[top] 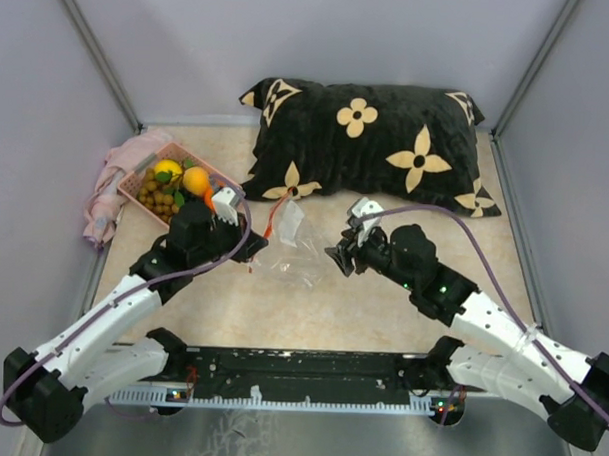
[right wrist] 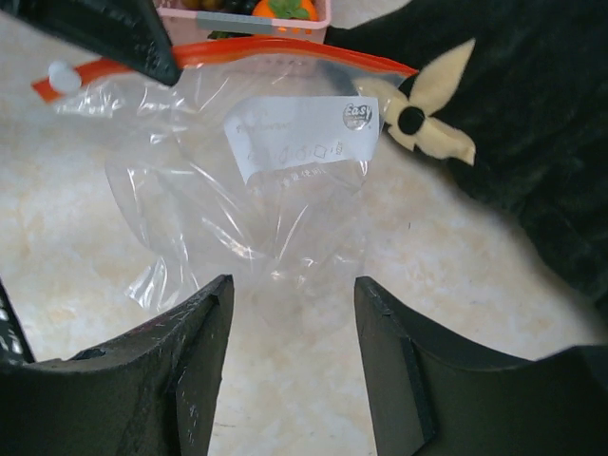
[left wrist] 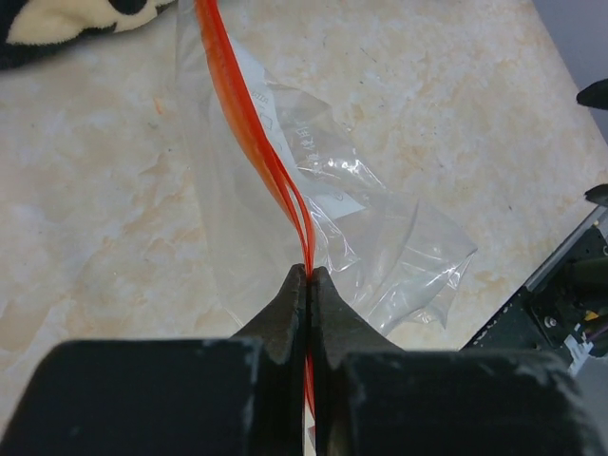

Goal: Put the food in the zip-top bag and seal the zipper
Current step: Pick up the zipper food storage bag at the corner of the board, then open the zipper of the food storage bag.

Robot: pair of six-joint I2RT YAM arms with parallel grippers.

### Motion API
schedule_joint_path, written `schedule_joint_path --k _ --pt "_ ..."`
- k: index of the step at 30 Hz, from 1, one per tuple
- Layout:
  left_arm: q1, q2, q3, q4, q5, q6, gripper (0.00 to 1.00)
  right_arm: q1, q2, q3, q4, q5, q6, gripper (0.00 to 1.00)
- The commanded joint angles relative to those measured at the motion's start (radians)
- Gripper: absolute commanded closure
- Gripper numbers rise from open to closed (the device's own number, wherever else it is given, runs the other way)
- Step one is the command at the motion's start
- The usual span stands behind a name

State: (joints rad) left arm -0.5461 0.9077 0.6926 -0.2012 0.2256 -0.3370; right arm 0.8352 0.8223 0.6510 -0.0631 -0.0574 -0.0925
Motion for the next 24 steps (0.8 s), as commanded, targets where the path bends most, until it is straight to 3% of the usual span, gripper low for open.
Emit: schedule_joint_path --k 1,11,17,24 --pt "-0.057 -0.001 0.045 0.034 -0.142 0.036 1.00 0.008 0.060 0.127 -0.062 0.094 0.301 0.45" --pt "-0.275 0.065 0.113 0.027 -0.382 0.115 1.00 0.008 0.245 0.241 -0.055 0.159 0.667 0.43" --pt "-0.412 0.111 0.146 0.017 -0.552 0.167 1.00 0.008 0.286 0.269 0.029 0.162 0.768 0.42" --pt "-0.510 0.159 0.175 0.006 -0.658 0.205 1.00 0.008 0.344 0.289 0.099 0.113 0.802 0.42"
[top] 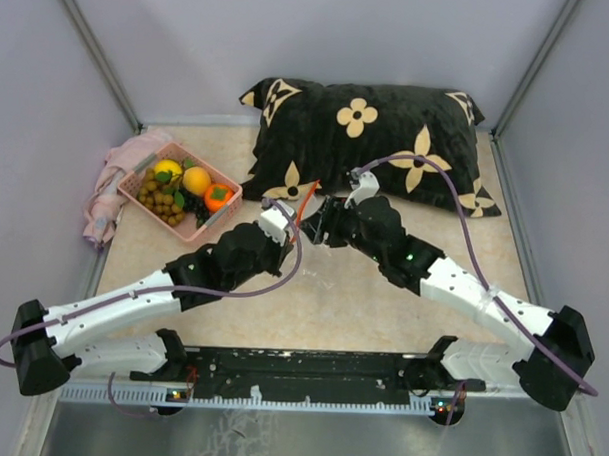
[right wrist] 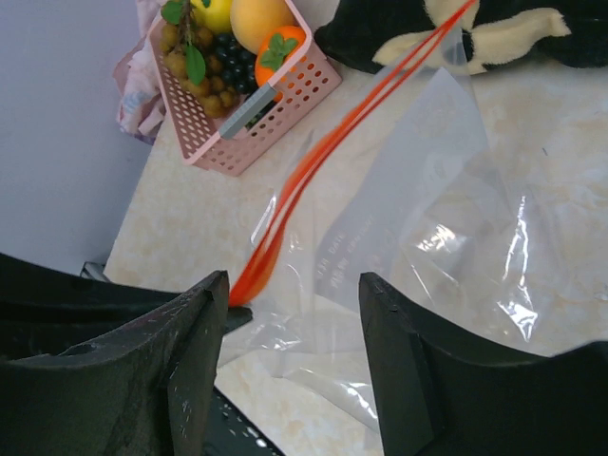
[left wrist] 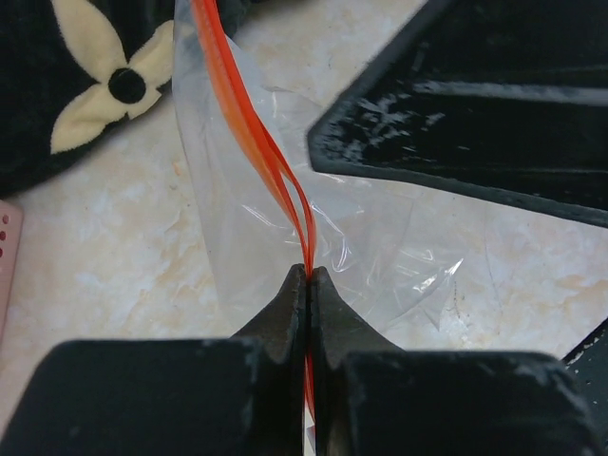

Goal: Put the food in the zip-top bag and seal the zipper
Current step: Open the zipper of the food storage bag.

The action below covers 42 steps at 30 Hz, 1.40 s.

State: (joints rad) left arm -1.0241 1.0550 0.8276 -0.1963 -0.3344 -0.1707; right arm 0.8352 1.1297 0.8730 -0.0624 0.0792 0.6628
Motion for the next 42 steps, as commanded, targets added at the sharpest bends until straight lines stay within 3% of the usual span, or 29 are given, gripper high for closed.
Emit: schedule_joint_path --k 1,23,42 --pt "-0.040 0.014 0.041 0.001 -0.103 0.040 1.00 0.007 0.045 0.071 0.098 -0.029 0.049 0.42" --pt "-0.086 0.019 0.038 0.001 -0.146 0.054 1.00 0.009 0.155 0.024 0.085 0.020 0.057 0.63" --pt "-0.113 0.036 0.035 0.004 -0.146 0.084 1.00 0.007 0.211 0.103 0.114 -0.092 0.068 0.54"
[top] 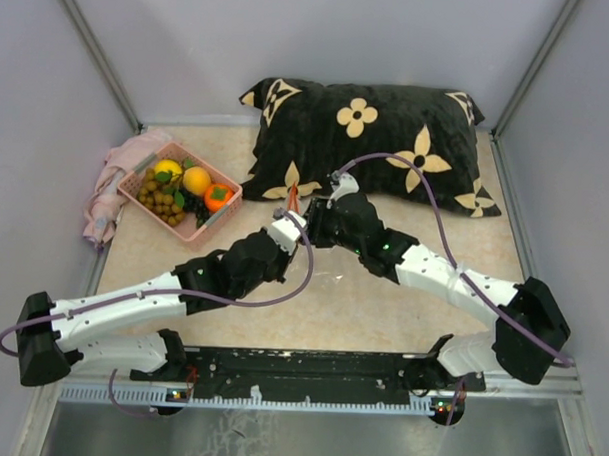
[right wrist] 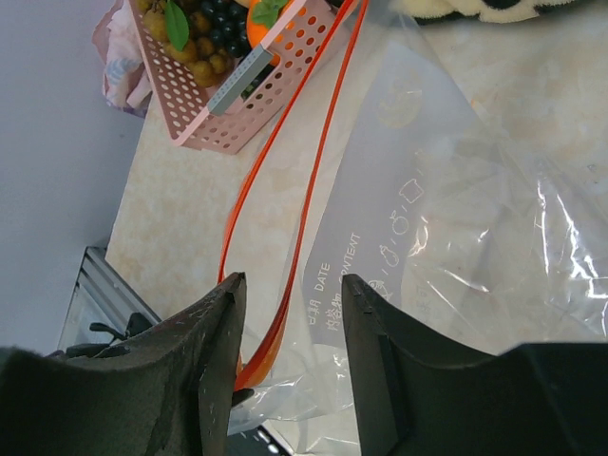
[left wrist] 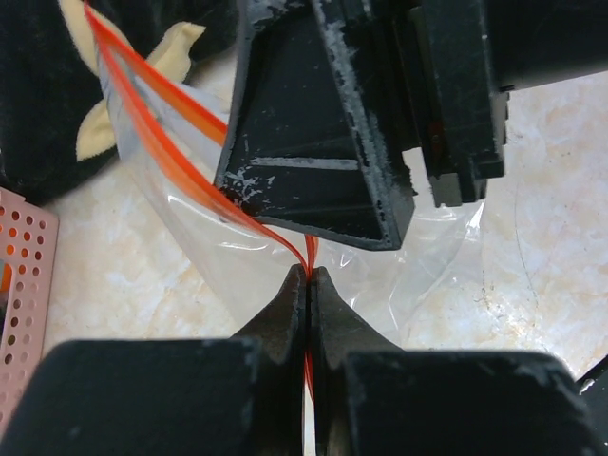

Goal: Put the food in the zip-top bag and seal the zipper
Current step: Open the zipper of the food storage bag.

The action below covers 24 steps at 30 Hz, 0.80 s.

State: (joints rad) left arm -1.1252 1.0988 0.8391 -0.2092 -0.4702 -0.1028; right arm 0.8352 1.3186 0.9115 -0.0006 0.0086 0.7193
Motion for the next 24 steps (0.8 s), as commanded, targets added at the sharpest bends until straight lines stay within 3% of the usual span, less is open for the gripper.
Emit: schedule_joint_path --k 1,4,7,11,18,24 --pt "-0.013 -0.009 0.023 0.018 -0.011 0.017 1.00 0.008 0.028 0.070 0.048 -0.019 0.010 0.54" --pt "-0.016 -0.013 0.021 0.020 -0.013 0.019 1.00 0.008 0.047 0.077 0.041 -0.011 -0.001 0.61" --pt "-0.016 -0.022 0.016 0.021 -0.018 0.015 0.98 0.007 0.050 0.083 0.024 0.012 -0.024 0.76" --pt "-0.016 -0.055 -0.010 0.043 -0.029 -0.013 0.85 0.008 0.039 0.097 -0.006 0.040 -0.070 1.00" --pt "-0.013 -0.163 -0.024 0.034 -0.038 -0.121 0.58 0.007 0.004 0.127 -0.078 0.079 -0.176 1.00" --pt "0.032 -0.151 0.048 -0.043 -0.026 -0.198 0.37 0.018 -0.018 0.143 -0.120 0.112 -0.237 1.00"
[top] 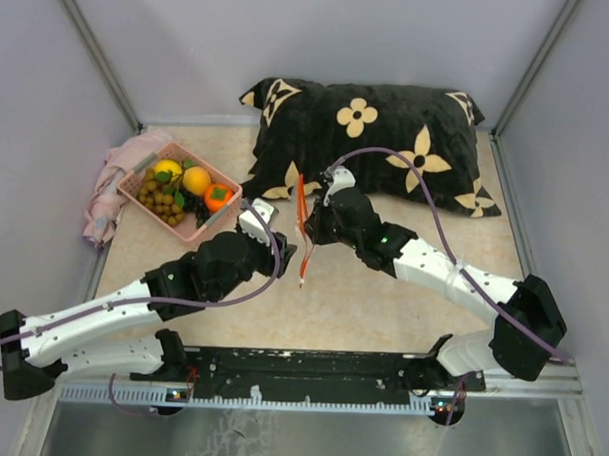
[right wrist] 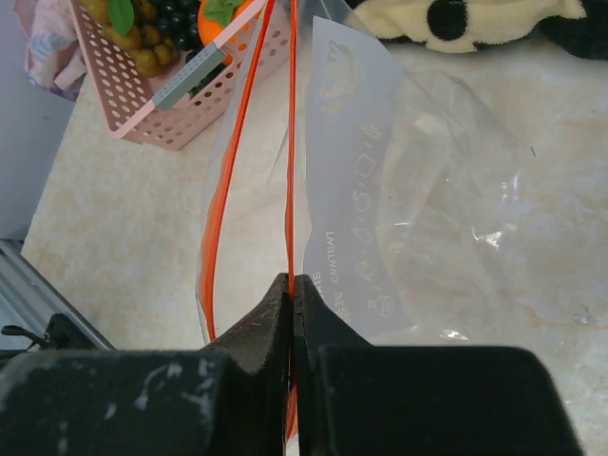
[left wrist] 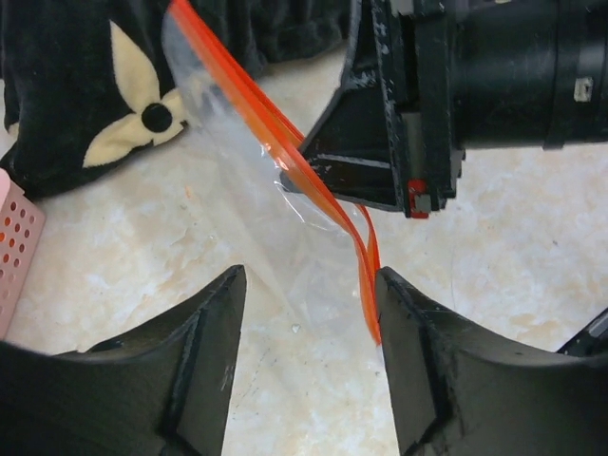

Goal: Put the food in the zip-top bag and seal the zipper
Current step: Open the zipper of the food storage bag.

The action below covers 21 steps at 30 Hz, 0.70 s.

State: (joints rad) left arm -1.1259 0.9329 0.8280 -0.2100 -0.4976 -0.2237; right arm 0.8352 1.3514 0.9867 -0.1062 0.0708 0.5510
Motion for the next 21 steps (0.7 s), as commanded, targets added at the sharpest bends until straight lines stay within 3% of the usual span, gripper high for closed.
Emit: schedule_joint_path --k 1,8,11,21 --pt "0.049 0.028 0.072 -0.051 0.016 -0.087 0.34 0.021 -0.052 0.072 -0.022 0.060 -0.075 1.00" --pt "0.222 0.115 0.107 -0.041 0.183 -0.181 0.12 0.081 -0.029 0.109 -0.076 0.169 -0.118 1.00" --pt "0.275 0.148 0.107 -0.018 0.249 -0.208 0.11 0.109 -0.009 0.121 -0.093 0.214 -0.125 1.00" --pt "0.301 0.151 0.091 0.071 0.262 -0.229 0.09 0.175 0.066 0.168 -0.125 0.338 -0.166 1.00"
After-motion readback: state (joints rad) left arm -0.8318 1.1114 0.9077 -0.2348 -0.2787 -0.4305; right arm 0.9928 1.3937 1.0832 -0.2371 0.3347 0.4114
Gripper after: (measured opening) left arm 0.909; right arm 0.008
